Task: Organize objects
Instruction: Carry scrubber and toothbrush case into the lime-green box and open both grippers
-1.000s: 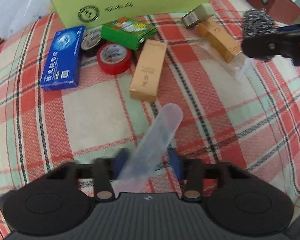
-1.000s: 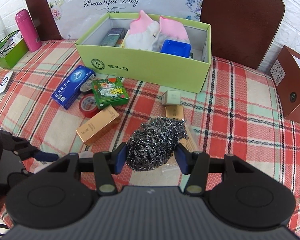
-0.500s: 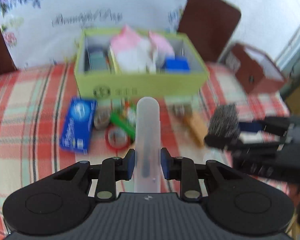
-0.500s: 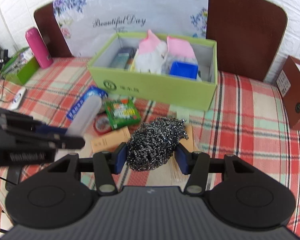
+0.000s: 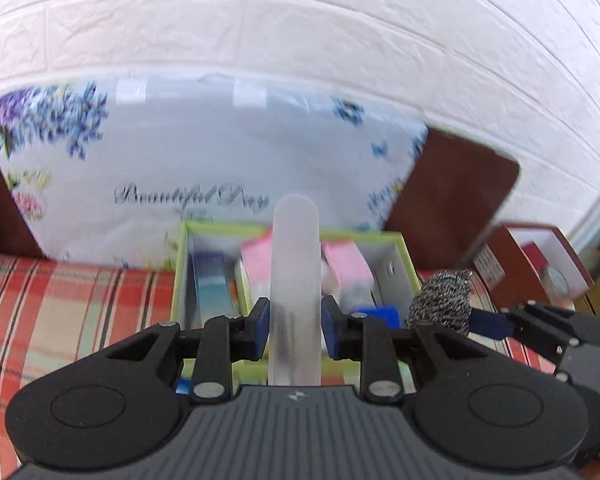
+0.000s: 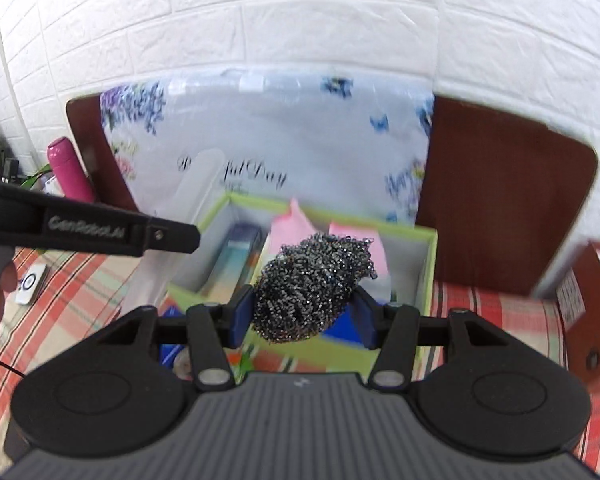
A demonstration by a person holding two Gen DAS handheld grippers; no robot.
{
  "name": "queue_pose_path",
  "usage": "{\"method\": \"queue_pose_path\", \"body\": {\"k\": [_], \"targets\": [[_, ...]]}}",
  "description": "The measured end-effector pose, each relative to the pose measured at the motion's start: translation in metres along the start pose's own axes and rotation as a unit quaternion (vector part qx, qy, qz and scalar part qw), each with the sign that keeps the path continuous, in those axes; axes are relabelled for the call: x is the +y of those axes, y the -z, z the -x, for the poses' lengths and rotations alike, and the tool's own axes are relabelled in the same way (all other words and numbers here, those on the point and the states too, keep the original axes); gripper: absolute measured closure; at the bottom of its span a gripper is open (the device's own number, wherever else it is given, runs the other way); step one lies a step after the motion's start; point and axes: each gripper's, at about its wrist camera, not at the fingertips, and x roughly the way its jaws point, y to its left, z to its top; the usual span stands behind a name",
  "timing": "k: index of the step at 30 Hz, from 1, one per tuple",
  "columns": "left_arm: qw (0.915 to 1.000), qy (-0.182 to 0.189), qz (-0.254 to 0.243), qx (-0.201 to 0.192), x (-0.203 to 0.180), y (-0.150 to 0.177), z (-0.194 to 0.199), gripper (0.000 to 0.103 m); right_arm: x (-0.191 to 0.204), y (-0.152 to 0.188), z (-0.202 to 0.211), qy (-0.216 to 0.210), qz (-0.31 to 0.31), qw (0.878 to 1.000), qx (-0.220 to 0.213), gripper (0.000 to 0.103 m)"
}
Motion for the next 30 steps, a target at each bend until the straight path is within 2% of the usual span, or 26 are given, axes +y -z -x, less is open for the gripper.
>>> {"method": "queue_pose_path", "body": {"k": [6,9,10,11,13,16,22,27,30], "targets": [[0.9999,-0.011,0.003,-0.005,0.01,-0.026,-0.032,0.075,0.004,-0.021,-0.045,-0.009,0.02,1.0,-0.003,0.052],[0.9996,-0.015,0.023,0.0,0.02,-0.03,-0.055,0.071,0.006,-0.019,-0.071,-0.002,0.031,1.0,-0.005,0.043],[0.9994,-0.017,0.029,0.008,0.024,-0.028,-0.063,0.047,0.006,-0.016,-0.081,-0.001,0.039,0.999,-0.001,0.024],[0.9987,-0.028,0.037,0.023,0.027,-0.026,-0.073,0.021,0.006,-0.012,-0.09,0.001,0.046,0.999,0.009,0.01],[0.9968,-0.055,0.045,0.036,0.034,-0.016,-0.083,0.019,0.003,-0.003,-0.099,0.008,0.045,0.999,0.024,0.01],[0.9958,-0.061,0.051,0.046,0.041,0.001,-0.085,0.019,-0.004,0.013,-0.097,0.013,0.026,0.999,0.024,0.01],[0.993,-0.084,0.067,0.05,0.044,0.022,-0.073,0.019,-0.014,0.03,-0.084,0.024,-0.021,0.999,0.038,0.001],[0.9931,-0.099,0.064,0.009,0.036,0.016,-0.041,0.019,-0.015,0.022,-0.058,0.025,-0.043,0.998,0.028,0.0],[0.9917,-0.12,0.046,-0.009,0.026,0.007,-0.017,0.019,-0.013,0.013,-0.038,0.021,-0.053,0.998,0.021,0.0]]}}
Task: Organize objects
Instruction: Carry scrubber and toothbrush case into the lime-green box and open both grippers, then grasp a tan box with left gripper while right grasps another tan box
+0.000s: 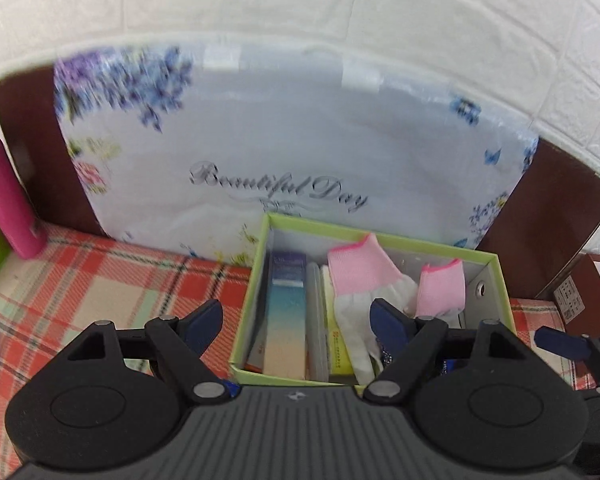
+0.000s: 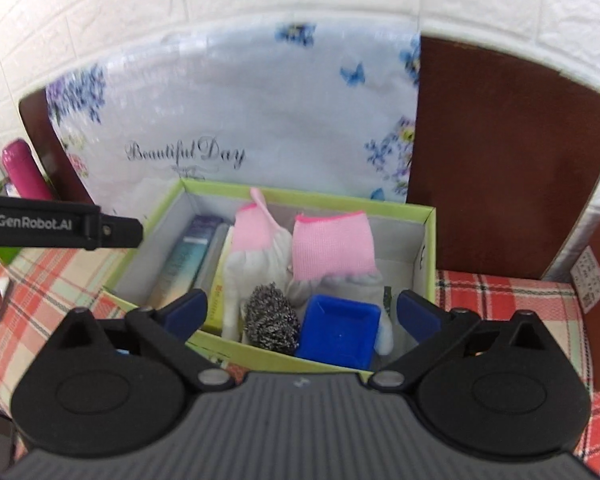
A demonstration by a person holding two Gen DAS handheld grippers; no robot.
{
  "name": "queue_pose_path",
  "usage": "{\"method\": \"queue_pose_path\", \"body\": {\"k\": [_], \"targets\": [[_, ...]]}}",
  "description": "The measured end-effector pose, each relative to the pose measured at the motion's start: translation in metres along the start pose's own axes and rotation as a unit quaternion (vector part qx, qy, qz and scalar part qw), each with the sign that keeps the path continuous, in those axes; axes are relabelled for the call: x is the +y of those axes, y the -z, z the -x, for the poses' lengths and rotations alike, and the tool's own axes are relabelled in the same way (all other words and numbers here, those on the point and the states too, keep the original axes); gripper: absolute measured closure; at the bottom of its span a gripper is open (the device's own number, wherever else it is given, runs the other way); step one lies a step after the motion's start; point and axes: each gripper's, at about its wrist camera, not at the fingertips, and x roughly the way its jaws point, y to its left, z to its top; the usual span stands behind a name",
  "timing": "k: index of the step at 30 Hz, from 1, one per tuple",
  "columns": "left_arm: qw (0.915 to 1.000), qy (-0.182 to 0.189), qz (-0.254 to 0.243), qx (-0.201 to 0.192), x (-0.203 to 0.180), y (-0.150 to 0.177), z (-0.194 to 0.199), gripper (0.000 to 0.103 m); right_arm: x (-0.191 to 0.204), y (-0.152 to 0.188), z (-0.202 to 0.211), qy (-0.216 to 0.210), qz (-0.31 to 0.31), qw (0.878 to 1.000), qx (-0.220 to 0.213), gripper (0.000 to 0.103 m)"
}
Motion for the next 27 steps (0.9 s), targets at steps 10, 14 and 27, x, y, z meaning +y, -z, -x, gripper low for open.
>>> {"method": "queue_pose_path", "body": {"k": [10,14,27], "targets": [[0.9991,-0.039,-0.017,0.007,-0.006,0.015,0.066,0.019,0.013,0.012,0.07,-0.02,0.005,0.999,-0.037,0.0],[0.9988,-0.04,-0.02,0.019,-0.006,0.033,0.078,0.019,0.015,0.025,0.086,-0.026,0.007,0.999,-0.042,0.0],[0.9976,-0.029,-0.023,0.059,0.002,0.085,0.085,0.019,0.017,0.072,0.101,0.004,0.011,1.0,-0.003,0.0]]}}
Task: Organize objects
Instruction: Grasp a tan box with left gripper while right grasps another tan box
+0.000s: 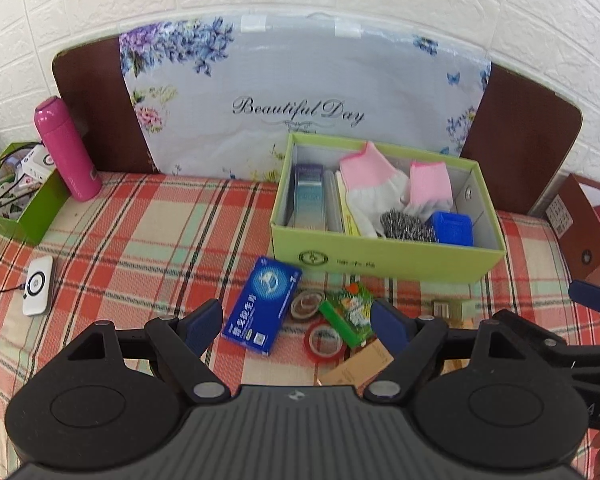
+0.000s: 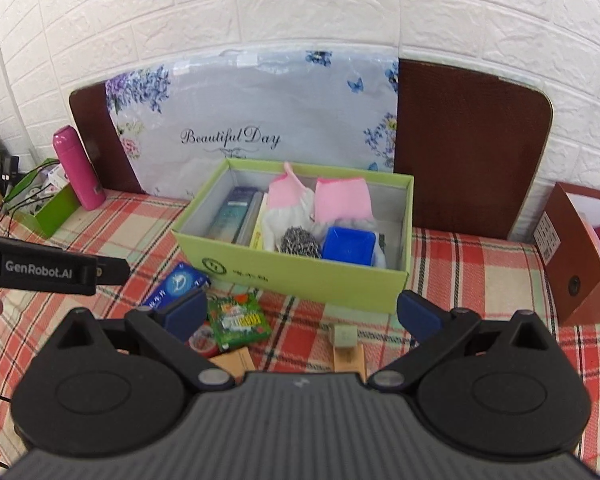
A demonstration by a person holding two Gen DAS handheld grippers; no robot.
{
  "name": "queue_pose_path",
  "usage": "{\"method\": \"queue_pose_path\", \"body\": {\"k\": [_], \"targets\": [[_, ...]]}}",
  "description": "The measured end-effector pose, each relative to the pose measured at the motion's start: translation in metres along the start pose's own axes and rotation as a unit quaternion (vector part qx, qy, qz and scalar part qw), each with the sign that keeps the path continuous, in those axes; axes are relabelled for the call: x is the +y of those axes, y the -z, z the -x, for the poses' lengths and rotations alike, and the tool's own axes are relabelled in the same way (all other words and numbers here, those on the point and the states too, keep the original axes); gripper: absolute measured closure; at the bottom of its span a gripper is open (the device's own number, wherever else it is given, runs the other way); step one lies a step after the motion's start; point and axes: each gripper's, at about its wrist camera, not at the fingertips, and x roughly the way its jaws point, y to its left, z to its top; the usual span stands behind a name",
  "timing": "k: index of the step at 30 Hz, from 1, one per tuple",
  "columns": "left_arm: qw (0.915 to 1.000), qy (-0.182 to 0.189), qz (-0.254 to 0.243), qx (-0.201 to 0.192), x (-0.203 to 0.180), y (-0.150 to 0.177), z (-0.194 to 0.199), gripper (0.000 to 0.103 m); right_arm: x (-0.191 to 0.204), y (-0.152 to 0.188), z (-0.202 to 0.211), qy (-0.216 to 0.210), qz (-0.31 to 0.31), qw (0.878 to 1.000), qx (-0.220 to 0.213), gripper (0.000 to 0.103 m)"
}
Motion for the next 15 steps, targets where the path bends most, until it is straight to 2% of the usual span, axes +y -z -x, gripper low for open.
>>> {"method": "queue_pose_path", "body": {"k": [7,15], "targets": [[0.9996,0.013,-0.011,0.022,-0.004,0.02,-0.012,0.019,-0.01,0.023,-0.008,0.028,-0.008,0.999,0.029,0.0],[0.9982,0.029,-0.04,0.034,-0.009,0.037,-0.03,0.019,-0.025,0.048,-0.026,0.034,-0.022,0.998,0.055,0.0]]}}
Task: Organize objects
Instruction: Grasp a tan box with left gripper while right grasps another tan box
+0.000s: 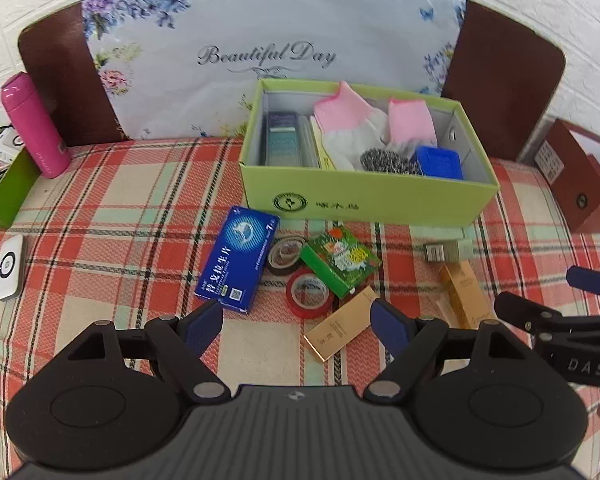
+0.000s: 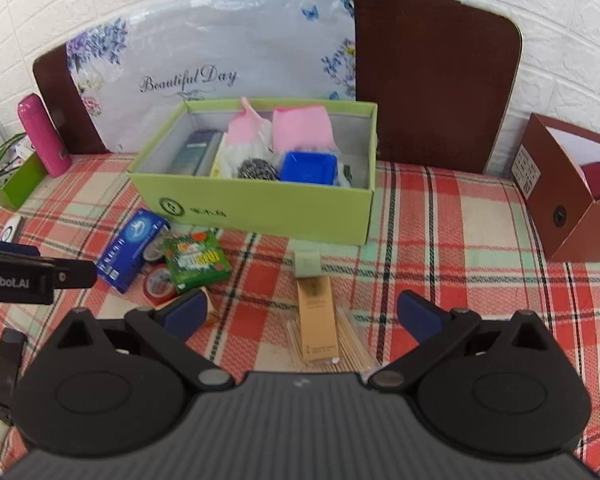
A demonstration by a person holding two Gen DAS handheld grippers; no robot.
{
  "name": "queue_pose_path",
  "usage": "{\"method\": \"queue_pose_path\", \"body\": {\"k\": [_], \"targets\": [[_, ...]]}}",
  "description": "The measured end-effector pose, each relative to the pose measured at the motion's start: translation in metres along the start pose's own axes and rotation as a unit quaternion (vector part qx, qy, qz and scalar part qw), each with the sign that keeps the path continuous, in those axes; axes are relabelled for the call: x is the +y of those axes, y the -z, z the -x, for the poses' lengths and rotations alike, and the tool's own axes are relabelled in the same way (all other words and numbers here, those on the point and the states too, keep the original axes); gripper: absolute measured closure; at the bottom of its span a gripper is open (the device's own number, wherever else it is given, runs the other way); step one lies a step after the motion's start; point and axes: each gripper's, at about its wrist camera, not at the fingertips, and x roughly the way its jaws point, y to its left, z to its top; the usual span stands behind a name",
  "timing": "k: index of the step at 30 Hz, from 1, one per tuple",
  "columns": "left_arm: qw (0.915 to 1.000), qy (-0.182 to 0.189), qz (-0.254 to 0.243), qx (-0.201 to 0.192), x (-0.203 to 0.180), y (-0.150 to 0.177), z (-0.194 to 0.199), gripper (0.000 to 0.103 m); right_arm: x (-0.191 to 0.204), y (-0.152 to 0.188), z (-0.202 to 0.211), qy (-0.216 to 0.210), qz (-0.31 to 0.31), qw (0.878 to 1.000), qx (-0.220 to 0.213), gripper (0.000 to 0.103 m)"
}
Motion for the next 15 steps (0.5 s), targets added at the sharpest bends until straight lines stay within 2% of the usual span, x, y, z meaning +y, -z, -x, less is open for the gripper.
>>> {"method": "queue_pose_path", "body": {"k": [5,8,12,15], "targets": [[0.9986,0.026,-0.031,0.035,-0.005,0.015,-0.022,0.019,-0.011,0.017,-0.019,0.001,-0.003,1.0,0.025,0.0],[0.9975,0.028,-0.047,0.044,-0.008,0.021,-0.035,0.019,-0.014,0.027,-0.031,0.003,0.007,0.999,0.036,0.0],[0.995,0.049,-0.067,0.055,-0.013,0.024,-0.054,0.019,-0.016,0.035,-0.047,0.003,0.017,0.999,0.044,0.0],[0.9929,0.062,-0.075,0.069,-0.016,0.024,-0.069,0.026,-0.016,0.036,-0.056,0.004,0.025,0.999,0.042,0.003]]}}
